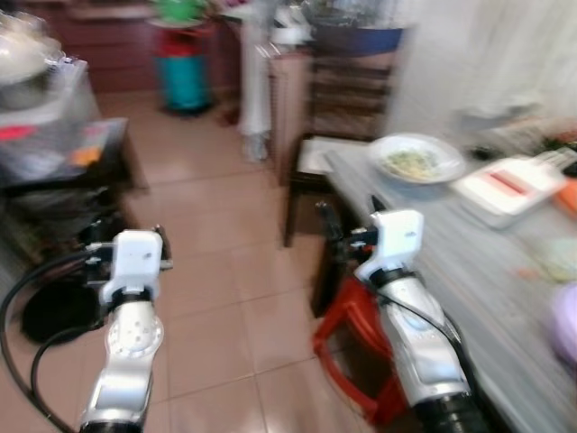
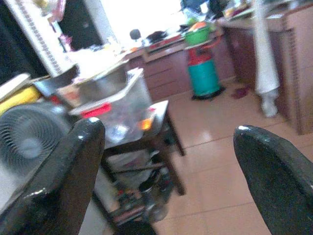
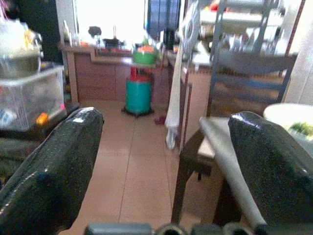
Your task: Setting the table
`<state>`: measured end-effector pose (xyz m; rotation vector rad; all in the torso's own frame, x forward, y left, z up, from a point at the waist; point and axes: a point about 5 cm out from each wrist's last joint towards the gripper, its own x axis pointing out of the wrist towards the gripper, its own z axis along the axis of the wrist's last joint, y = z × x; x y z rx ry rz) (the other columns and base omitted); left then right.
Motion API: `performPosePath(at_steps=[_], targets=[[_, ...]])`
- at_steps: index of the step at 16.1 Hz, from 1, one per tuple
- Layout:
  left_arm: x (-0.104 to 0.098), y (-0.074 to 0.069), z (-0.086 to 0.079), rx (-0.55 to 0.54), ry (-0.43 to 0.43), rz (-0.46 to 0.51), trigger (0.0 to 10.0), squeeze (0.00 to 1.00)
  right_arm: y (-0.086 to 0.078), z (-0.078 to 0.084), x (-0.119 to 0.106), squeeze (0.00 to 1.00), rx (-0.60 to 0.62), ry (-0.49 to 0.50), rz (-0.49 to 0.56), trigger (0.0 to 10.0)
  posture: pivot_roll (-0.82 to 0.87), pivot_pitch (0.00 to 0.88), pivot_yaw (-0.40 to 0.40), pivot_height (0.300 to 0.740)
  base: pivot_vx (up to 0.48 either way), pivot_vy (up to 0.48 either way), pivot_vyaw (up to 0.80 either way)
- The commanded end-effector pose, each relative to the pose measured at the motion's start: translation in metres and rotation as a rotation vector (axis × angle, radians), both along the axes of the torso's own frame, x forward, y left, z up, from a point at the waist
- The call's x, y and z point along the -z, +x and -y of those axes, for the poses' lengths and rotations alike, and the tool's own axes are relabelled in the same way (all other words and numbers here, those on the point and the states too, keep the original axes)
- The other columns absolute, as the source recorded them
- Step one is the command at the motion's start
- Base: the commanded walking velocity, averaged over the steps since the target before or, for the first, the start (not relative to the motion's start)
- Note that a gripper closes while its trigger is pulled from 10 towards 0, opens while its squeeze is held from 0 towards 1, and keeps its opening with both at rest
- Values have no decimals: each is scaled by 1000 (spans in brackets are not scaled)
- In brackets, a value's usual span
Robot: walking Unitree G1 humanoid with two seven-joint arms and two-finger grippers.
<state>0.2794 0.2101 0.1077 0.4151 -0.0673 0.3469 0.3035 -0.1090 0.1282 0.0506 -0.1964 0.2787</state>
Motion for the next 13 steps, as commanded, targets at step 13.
performPosePath(at_steps=[13], targets=[[28,2,-12,1,-66,-139,10000,0,5,0,7,0,24,31,-31,10000,175,0,-79,740,0,395,517]])
